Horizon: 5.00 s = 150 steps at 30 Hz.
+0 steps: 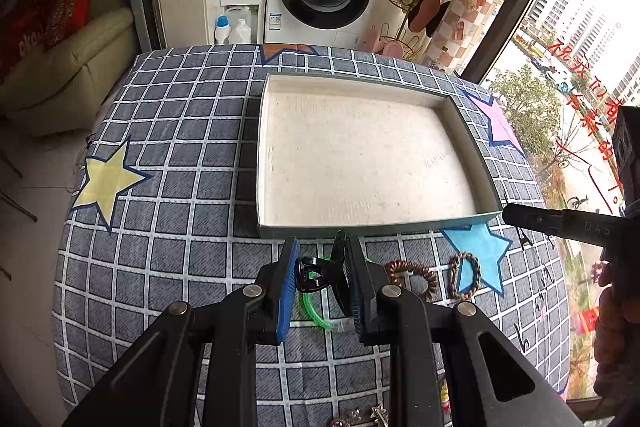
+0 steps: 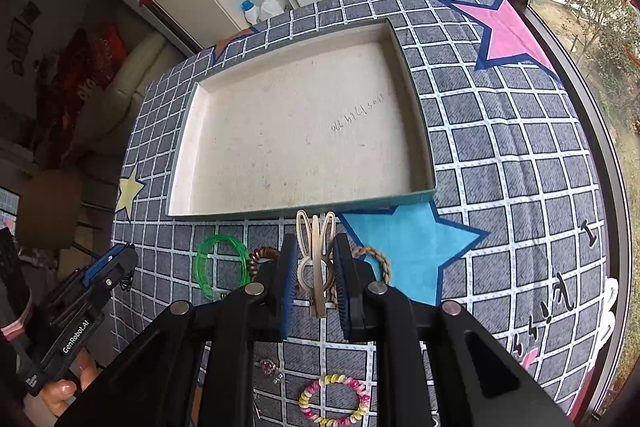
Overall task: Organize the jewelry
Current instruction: 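Carry both clips over the white tray and open both tools to drop them, then withdraw both tools from the tray toward the yellow hair tie and beaded bracelet, then grasp the yellow beaded hair tie with the left tool while the right tool grasps the pink-yellow bracelet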
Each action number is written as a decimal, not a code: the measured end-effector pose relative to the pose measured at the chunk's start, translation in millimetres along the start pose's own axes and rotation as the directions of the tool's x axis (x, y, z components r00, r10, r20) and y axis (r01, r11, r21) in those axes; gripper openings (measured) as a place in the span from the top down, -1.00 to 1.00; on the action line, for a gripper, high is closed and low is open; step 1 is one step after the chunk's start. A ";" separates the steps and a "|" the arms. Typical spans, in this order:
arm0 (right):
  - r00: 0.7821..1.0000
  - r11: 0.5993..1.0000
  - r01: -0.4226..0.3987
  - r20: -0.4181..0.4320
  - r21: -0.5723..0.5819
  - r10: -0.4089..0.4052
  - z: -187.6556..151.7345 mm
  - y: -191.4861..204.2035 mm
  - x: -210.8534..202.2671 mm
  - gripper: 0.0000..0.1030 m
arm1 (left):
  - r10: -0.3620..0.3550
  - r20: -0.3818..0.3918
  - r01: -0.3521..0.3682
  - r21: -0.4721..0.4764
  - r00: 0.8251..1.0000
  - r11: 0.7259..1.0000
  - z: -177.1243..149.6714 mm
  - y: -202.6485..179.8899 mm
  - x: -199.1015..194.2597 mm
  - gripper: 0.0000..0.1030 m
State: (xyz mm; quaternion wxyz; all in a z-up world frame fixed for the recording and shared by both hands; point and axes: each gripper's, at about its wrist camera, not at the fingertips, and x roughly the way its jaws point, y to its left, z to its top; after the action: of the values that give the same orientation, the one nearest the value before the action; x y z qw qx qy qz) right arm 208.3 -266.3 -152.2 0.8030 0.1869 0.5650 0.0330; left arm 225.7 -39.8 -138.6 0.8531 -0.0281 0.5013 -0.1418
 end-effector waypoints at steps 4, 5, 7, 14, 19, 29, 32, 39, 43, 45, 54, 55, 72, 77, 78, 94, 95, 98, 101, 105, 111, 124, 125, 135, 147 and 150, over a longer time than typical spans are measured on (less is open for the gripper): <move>1.000 1.000 -0.020 -0.004 0.002 0.020 37.2 -4.7 15.9 0.62 | 0.026 0.013 -0.026 -0.001 1.000 1.000 28.2 -4.9 21.4 0.30; 1.000 1.000 -0.021 -0.007 0.003 0.021 45.4 -7.5 21.0 0.62 | 0.031 0.012 -0.031 -0.005 0.999 0.999 34.4 -5.3 28.2 0.30; 0.999 1.000 -0.029 -0.018 0.013 0.029 60.9 -13.9 31.5 0.62 | 0.048 0.014 -0.048 -0.017 0.999 0.999 46.9 -6.6 42.1 0.30; 0.998 1.000 -0.026 -0.048 0.009 0.027 101.8 -25.6 69.3 0.62 | 0.089 -0.007 -0.089 -0.029 0.996 0.996 76.6 -16.2 91.6 0.30; 0.998 1.000 -0.006 -0.055 -0.009 0.006 121.0 -30.4 90.9 0.62 | 0.118 -0.028 -0.118 -0.003 0.993 0.993 82.0 -24.2 118.9 0.30; 0.995 0.996 0.065 -0.076 -0.054 -0.069 122.6 -37.5 119.1 0.62 | 0.158 -0.071 -0.155 0.036 0.985 0.987 76.9 -31.9 153.8 0.29; 0.995 0.994 0.076 -0.062 -0.078 -0.081 120.8 -34.8 120.1 0.61 | 0.182 -0.088 -0.178 0.047 0.979 0.983 74.5 -31.4 161.4 0.28; 0.996 0.996 0.054 -0.060 -0.078 -0.059 119.1 -35.4 118.9 0.47 | 0.266 -0.046 -0.261 0.085 0.963 0.961 72.5 -33.9 161.2 -0.76; 0.998 0.997 0.035 -0.050 -0.070 -0.039 118.1 -34.1 114.9 -0.14 | 0.256 -0.050 -0.251 0.089 0.965 0.964 72.4 -36.6 155.8 -0.76; 0.999 0.999 0.004 -0.048 -0.039 -0.006 117.2 -37.3 110.0 -0.14 | 0.246 -0.039 -0.242 0.085 0.968 0.966 73.0 -37.9 148.9 -0.76; 0.998 0.998 -0.067 0.016 0.009 0.067 111.5 -39.1 70.5 -0.51 | 0.229 0.028 -0.231 0.081 0.973 0.970 66.8 -43.1 104.5 -1.00; 0.997 0.997 -0.074 0.022 0.009 0.074 108.9 -37.5 65.5 -0.55 | 0.227 0.037 -0.229 0.084 0.973 0.970 64.3 -43.0 98.1 -1.00; 0.984 0.987 -0.158 0.091 0.040 0.154 26.8 -30.9 5.3 -1.00 | 0.255 -0.033 -0.252 0.085 0.966 0.964 -31.3 -7.8 19.2 -1.00; 0.984 0.986 -0.161 0.080 0.051 0.157 1.8 -30.1 -2.1 -1.00 | 0.259 -0.085 -0.252 0.088 0.962 0.964 -68.7 0.0 7.6 -1.00; 0.986 0.986 -0.159 0.069 0.055 0.155 -4.0 -30.9 -2.3 -1.00 | 0.258 -0.095 -0.250 0.090 0.961 0.964 -76.4 0.4 6.0 -1.00; 0.987 0.995 0.019 -0.160 0.095 -0.003 -123.8 -59.3 21.7 -1.00 | 0.189 -0.258 -0.179 0.064 0.947 0.982 -169.3 8.2 4.3 -1.00; 0.985 0.995 0.031 -0.170 0.096 -0.014 -129.8 -61.1 23.4 -1.00 | 0.189 -0.263 -0.179 0.063 0.946 0.982 -172.1 8.9 5.1 -1.00; 0.979 0.993 0.067 -0.197 0.097 -0.047 -146.3 -65.8 27.9 -1.00 | 0.185 -0.277 -0.176 0.057 0.943 0.983 -178.6 10.8 8.7 -1.00; 0.971 0.989 0.114 -0.221 0.090 -0.091 -157.2 -69.4 32.0 -1.00 | 0.185 -0.286 -0.175 0.062 0.940 0.983 -181.7 11.3 13.5 -1.00; 0.963 0.983 0.164 -0.230 0.085 -0.140 -164.4 -74.3 34.8 -1.00 | 0.181 -0.291 -0.168 0.070 0.939 0.983 -183.1 10.2 18.6 -1.00; 0.955 0.974 0.212 -0.229 0.081 -0.189 -168.5 -81.6 34.2 -1.00 | 0.167 -0.305 -0.157 0.056 0.937 0.986 -185.5 4.5 18.1 -1.00; 0.934 0.953 0.301 -0.217 0.045 -0.285 -176.5 -59.2 64.6 -0.81 | 0.184 -0.328 -0.191 0.010 0.927 0.982 -197.8 -9.7 20.2 -0.65; 0.928 0.947 0.321 -0.210 0.028 -0.308 -176.6 -52.1 69.5 -0.78 | 0.182 -0.329 -0.188 0.014 0.926 0.982 -198.9 -11.5 21.0 -0.60; 0.915 0.931 0.360 -0.173 -0.063 -0.366 -195.8 -23.8 71.6 -0.17 | 0.143 -0.335 -0.126 0.072 0.931 0.989 -197.8 -35.4 15.0 0.57; 0.947 0.958 0.283 -0.150 -0.035 -0.285 -179.9 12.0 37.1 0.81 | -0.027 -0.307 0.019 -0.028 0.951 0.999 -180.6 -25.3 -4.7 0.72; 0.960 0.968 0.251 -0.124 -0.029 -0.252 -171.7 12.2 24.3 0.81 | -0.041 -0.291 0.033 -0.032 0.956 0.999 -173.3 -22.3 -10.4 0.72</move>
State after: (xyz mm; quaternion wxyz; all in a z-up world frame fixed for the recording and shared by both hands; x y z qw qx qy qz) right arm 61.1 -203.4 -219.9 0.7645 0.1060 0.6336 -0.0538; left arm 66.6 -42.0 -211.5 0.7667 -0.0279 0.6227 -0.1537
